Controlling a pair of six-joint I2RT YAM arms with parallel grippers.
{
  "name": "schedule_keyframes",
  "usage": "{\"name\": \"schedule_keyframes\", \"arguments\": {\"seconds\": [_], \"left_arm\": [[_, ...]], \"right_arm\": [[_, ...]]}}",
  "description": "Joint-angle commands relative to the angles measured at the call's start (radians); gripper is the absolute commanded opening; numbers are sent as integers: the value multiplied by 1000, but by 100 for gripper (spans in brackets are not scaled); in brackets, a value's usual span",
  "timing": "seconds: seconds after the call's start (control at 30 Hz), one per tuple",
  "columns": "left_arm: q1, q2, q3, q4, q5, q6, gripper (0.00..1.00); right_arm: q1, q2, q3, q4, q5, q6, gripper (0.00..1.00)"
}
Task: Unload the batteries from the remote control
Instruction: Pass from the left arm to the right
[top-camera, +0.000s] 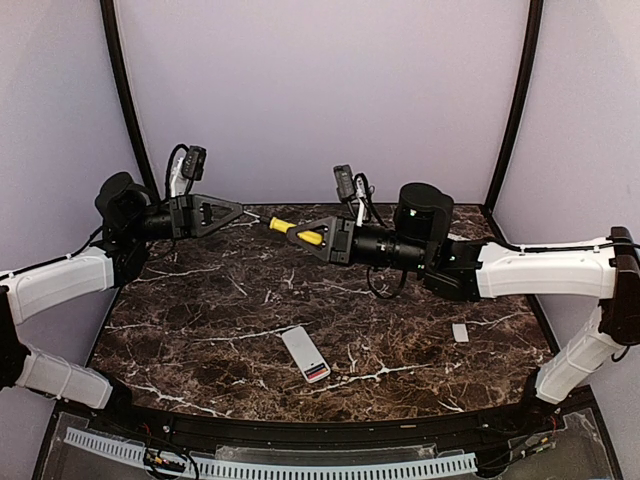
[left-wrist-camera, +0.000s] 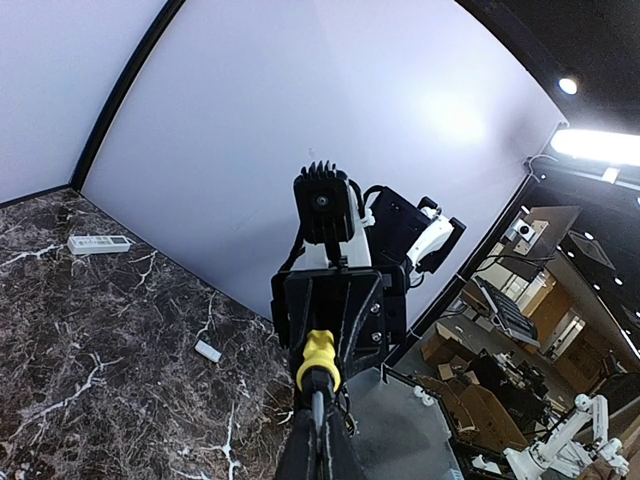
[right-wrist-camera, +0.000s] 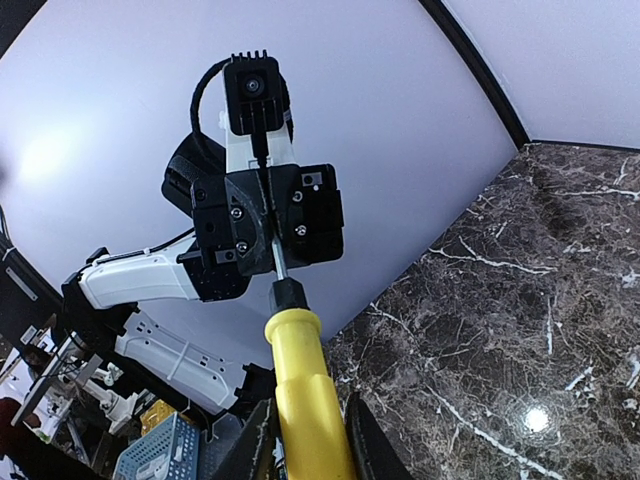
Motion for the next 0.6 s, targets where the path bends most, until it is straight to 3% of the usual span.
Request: {"name": "schedule_keyframes", "arguments": {"seconds": [0.0, 0.33, 0.57], "left_arm": [[-3, 12, -12, 3, 5, 12, 0], [-10, 31, -4, 11, 24, 0, 0], [-15, 38, -3, 9, 27, -1, 0]], "right_arm": [[10, -2, 21, 88, -14, -1, 22], [10, -15, 7, 101, -8, -6, 22], [12, -31, -7, 104, 8, -14, 13]]}}
